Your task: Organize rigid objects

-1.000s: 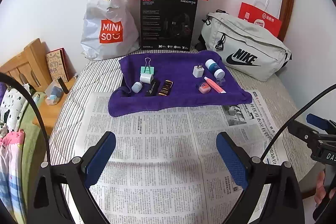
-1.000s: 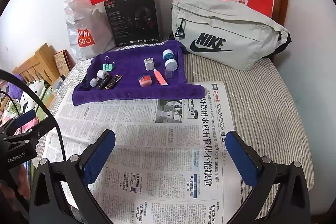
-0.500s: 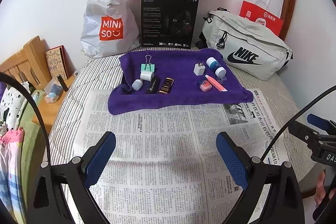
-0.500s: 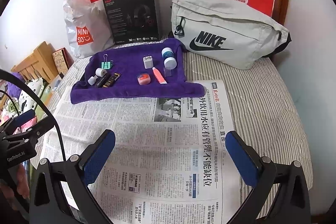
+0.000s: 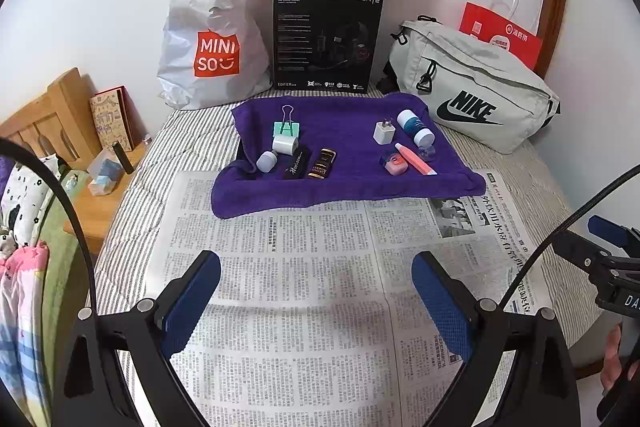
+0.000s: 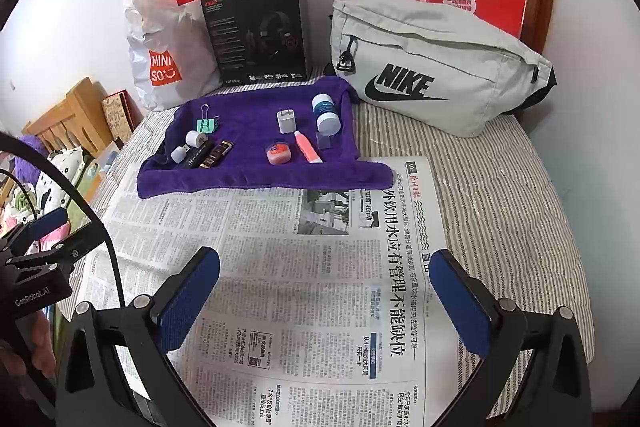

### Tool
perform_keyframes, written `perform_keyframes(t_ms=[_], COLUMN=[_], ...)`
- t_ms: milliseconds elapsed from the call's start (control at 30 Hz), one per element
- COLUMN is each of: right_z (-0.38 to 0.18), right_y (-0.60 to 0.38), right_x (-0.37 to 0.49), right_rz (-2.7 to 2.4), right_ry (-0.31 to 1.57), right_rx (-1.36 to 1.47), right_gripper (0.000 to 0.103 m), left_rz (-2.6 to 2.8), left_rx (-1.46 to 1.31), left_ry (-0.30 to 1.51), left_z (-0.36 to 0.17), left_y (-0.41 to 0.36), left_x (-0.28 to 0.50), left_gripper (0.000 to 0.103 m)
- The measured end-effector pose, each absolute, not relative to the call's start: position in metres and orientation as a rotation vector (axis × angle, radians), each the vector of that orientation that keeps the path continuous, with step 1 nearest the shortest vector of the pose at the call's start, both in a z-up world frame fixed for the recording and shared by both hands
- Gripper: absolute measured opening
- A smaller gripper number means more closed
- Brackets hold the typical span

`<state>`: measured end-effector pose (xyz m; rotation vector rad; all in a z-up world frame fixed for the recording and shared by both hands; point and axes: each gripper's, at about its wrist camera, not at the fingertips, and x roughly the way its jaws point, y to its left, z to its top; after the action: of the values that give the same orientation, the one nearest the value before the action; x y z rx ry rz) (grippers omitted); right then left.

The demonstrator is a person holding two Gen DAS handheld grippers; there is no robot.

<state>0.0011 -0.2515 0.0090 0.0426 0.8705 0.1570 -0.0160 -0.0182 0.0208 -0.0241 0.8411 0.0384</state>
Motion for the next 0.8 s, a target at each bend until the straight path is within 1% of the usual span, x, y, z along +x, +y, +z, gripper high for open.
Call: perform_keyframes(t_ms=[633,800], right_z=[0.0122,0.0117], right_y=[-0.2544,-0.2560], right_x=[-0.0009,-0.0012], right_rz=[0.148,0.144], right_ry=[0.863,0.865], right_rx=[0.048,0.050], right_gripper=[0.103,0.103], left_rz=[0.035,0.035], left_rx=[-0.002,0.002], left_ry=[0.829,0.829], left_z=[0.0284,0.0289], left_y=[-0.0215,-0.0232], left_x=[-0.0175,-0.0174], left_gripper=[0.097,0.099])
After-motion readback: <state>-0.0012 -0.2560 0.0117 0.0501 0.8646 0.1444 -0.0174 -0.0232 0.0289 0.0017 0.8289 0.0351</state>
